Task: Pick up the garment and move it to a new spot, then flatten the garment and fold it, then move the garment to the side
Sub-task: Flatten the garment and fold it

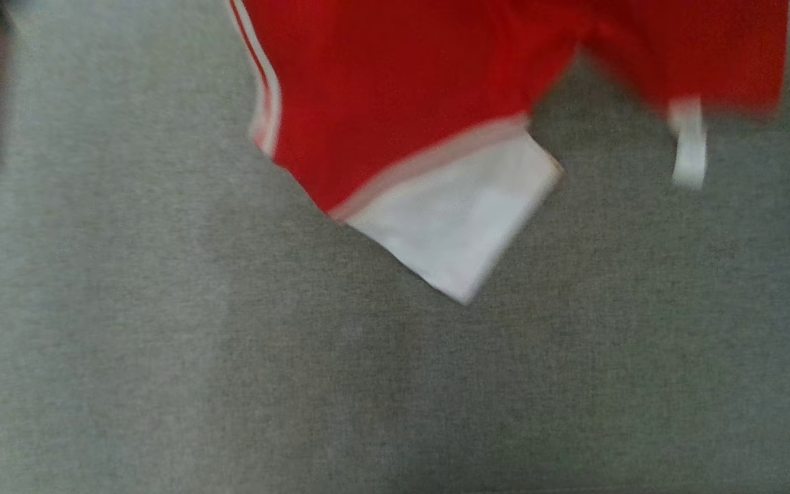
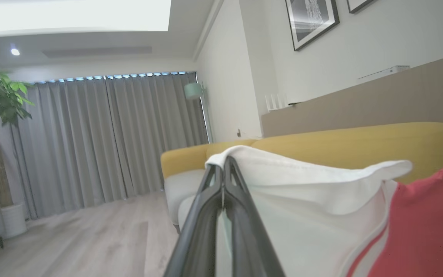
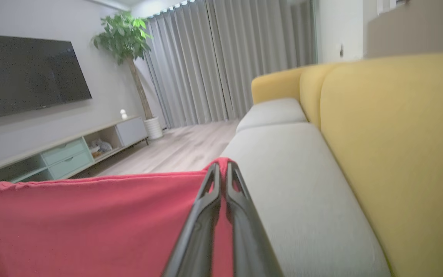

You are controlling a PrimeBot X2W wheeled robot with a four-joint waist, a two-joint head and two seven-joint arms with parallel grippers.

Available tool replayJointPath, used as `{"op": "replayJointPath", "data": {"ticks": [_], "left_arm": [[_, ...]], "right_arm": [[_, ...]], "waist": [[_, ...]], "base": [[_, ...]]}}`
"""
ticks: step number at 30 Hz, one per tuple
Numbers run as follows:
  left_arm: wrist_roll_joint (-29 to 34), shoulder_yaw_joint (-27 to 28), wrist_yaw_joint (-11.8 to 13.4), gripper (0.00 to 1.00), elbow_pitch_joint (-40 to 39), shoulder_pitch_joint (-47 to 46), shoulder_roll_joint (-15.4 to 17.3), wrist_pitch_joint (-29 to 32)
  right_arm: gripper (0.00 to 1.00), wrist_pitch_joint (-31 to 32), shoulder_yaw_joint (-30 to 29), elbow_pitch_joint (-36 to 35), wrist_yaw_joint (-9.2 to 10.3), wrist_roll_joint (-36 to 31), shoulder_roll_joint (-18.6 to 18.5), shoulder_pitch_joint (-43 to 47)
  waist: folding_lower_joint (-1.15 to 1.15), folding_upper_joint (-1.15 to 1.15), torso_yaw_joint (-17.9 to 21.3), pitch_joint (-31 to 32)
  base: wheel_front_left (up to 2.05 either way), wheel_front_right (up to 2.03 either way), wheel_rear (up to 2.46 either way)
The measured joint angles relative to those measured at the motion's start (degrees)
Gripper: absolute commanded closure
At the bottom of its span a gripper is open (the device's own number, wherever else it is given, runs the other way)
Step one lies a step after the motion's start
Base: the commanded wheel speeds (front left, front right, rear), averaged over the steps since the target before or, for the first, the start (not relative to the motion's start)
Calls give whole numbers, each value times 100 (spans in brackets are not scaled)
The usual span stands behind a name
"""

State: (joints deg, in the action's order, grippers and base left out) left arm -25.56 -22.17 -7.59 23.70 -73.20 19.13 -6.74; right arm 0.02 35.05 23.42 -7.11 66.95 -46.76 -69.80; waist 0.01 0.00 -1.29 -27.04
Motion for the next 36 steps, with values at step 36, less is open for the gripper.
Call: {"op": "replayJointPath", "data": {"ticks": [36], "left_arm": [[-784, -571, 733, 100, -2138, 5029, 1090, -797]], "right_arm": [[100, -1423, 80, -213, 0, -131, -266, 2961]], "waist": [[-3, 1, -121, 198]], "base": [[0, 0, 0]]}}
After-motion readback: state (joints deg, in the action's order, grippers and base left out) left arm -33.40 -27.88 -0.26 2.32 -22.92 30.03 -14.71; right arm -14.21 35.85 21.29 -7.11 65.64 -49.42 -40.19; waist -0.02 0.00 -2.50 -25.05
